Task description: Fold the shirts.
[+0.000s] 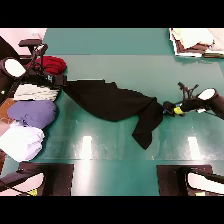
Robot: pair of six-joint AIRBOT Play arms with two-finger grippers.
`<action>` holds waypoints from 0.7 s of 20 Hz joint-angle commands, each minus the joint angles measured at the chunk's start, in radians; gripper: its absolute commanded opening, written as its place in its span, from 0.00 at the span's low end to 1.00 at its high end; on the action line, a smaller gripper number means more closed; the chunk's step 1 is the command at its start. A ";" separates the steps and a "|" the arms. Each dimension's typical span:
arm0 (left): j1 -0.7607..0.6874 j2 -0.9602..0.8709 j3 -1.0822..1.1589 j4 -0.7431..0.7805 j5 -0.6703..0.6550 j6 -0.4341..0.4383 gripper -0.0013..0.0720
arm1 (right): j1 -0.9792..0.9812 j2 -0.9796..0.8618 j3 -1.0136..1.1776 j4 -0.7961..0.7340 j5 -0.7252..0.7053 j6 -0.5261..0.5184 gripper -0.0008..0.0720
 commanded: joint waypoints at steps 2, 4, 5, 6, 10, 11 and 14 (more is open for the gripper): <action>0.001 0.091 0.108 0.034 0.002 0.000 0.05 | -0.045 0.102 0.196 0.001 0.016 -0.005 0.04; 0.001 0.169 0.237 0.038 0.003 0.001 0.05 | -0.108 0.213 0.323 0.002 0.076 -0.006 0.04; 0.001 0.206 0.305 0.037 0.003 0.000 0.05 | -0.139 0.268 0.393 0.002 0.108 -0.012 0.04; 0.001 0.242 0.380 0.033 0.003 0.000 0.05 | -0.164 0.315 0.459 0.002 0.143 -0.018 0.04; 0.001 0.362 0.614 0.020 0.003 0.000 0.05 | -0.242 0.472 0.669 0.001 0.249 -0.021 0.04; 0.001 0.383 0.659 0.019 0.003 0.000 0.05 | -0.259 0.499 0.708 0.002 0.265 -0.021 0.04; 0.001 0.395 0.793 0.019 -0.013 0.000 0.05 | -0.312 0.538 0.822 0.002 0.317 -0.019 0.04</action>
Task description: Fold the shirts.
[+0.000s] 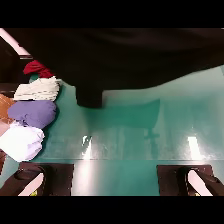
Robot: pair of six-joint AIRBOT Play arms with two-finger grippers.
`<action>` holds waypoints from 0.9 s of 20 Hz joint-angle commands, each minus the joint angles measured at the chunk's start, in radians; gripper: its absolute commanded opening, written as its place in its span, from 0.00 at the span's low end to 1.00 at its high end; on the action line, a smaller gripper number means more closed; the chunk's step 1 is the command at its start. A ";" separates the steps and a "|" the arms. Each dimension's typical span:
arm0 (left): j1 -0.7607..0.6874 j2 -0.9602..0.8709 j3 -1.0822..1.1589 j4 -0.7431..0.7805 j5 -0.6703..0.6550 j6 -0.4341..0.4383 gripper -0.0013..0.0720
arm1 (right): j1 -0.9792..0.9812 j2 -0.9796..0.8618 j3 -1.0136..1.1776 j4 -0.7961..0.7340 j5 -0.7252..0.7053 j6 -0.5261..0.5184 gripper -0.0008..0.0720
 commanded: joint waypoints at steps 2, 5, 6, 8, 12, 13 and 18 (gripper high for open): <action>0.000 0.032 0.176 0.000 0.006 0.002 0.05 | -0.074 0.055 0.190 -0.002 0.113 0.004 0.04; 0.000 0.013 0.175 0.009 0.012 0.021 0.05 | -0.088 0.007 0.285 -0.002 0.172 0.053 0.04; 0.000 -0.013 0.173 0.013 0.003 0.032 0.05 | -0.088 -0.018 0.307 0.001 0.194 0.072 0.04; 0.000 -0.087 0.155 0.023 -0.024 0.033 0.05 | -0.085 -0.087 0.322 0.001 0.244 0.138 0.04; 0.000 -0.328 0.064 0.048 -0.125 0.022 0.05 | -0.084 -0.256 0.211 0.001 0.320 0.185 0.04; 0.000 -0.399 0.040 0.016 -0.145 0.022 0.05 | -0.071 -0.299 0.145 -0.001 0.315 0.185 0.04; 0.000 -0.758 -0.024 -0.053 -0.153 0.026 0.05 | 0.062 -0.526 -0.122 -0.114 0.142 0.153 0.04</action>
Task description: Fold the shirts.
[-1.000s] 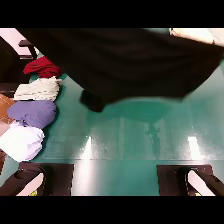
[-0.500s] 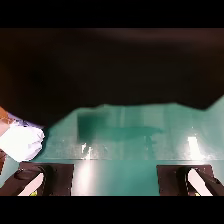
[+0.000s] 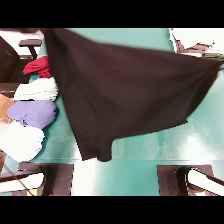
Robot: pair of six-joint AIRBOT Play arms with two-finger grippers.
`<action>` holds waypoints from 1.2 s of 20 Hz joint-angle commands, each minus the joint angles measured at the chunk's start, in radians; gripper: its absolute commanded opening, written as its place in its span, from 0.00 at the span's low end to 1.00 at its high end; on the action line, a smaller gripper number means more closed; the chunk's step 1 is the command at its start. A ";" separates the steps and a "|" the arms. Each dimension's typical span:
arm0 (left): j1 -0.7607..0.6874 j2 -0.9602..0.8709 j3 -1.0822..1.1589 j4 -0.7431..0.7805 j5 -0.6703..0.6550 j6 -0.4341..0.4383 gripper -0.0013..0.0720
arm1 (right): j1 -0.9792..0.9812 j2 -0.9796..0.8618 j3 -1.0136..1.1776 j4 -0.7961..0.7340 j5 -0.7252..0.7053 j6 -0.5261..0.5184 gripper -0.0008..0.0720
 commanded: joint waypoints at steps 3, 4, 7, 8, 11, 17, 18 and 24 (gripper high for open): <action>0.001 -0.280 -0.028 -0.005 -0.020 0.000 0.57 | 0.108 -0.220 -0.122 -0.039 -0.224 -0.023 0.05; 0.001 -0.284 -0.028 0.013 -0.021 0.000 0.88 | 0.114 -0.248 -0.093 -0.041 -0.234 -0.027 0.30; 0.034 -0.254 -0.017 0.029 -0.125 0.000 0.84 | 0.108 -0.285 0.012 -0.040 -0.175 -0.051 0.58; 0.050 -0.236 -0.021 0.028 -0.179 0.000 0.84 | 0.099 -0.269 0.022 -0.040 -0.138 -0.082 0.58; 0.088 -0.126 -0.153 0.029 -0.233 0.001 0.84 | 0.076 -0.153 -0.091 -0.039 -0.077 -0.127 0.58; 0.088 0.241 -0.836 0.023 -0.074 0.000 0.84 | 0.011 0.129 -0.430 -0.040 -0.097 -0.130 0.57; 0.088 0.291 -0.939 0.014 -0.064 0.000 0.84 | 0.005 0.160 -0.462 -0.040 -0.101 -0.131 0.57; 0.088 0.386 -1.247 -0.111 0.016 0.003 0.84 | 0.005 0.258 -0.552 -0.040 -0.120 -0.130 0.57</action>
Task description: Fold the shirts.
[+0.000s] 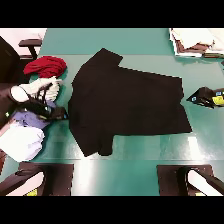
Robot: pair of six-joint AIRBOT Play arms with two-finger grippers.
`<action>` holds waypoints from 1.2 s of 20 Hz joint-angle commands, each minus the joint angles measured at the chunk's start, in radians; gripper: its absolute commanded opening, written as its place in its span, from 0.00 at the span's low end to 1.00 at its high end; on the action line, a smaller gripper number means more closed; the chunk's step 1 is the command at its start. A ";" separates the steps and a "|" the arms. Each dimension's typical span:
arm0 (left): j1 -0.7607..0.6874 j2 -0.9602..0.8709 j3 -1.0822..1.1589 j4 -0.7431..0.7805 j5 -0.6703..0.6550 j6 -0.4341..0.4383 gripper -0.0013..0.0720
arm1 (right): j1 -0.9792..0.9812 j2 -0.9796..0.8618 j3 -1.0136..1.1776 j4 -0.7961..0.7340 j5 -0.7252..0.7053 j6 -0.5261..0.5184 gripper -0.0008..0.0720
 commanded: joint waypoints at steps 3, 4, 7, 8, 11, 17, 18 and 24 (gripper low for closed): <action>-0.052 0.040 -0.197 -0.121 0.126 0.008 0.84 | 0.000 0.043 -0.040 0.002 -0.006 -0.001 0.57; -0.086 0.040 -0.208 -0.123 0.155 0.006 0.84 | 0.003 0.043 -0.039 0.002 -0.006 -0.001 0.57; -0.152 0.040 -0.216 -0.129 0.225 -0.038 0.84 | 0.006 0.043 -0.040 0.001 -0.003 -0.001 0.57; -0.153 0.040 -0.213 -0.130 0.231 -0.055 0.84 | 0.003 0.043 -0.040 -0.003 -0.002 -0.001 0.57; -0.153 0.041 -0.172 -0.129 0.215 -0.059 0.06 | -0.062 0.043 -0.040 -0.021 0.023 -0.001 0.57; -0.153 0.041 -0.012 -0.129 0.151 -0.024 0.05 | -0.377 0.042 -0.270 -0.138 0.034 -0.001 0.80; -0.153 0.041 0.004 -0.129 0.151 -0.023 0.05 | -0.434 0.035 -0.329 -0.129 0.013 -0.001 0.79; -0.153 0.041 0.023 -0.130 0.151 -0.023 0.05 | -0.493 -0.088 -0.493 0.066 -0.152 -0.071 0.62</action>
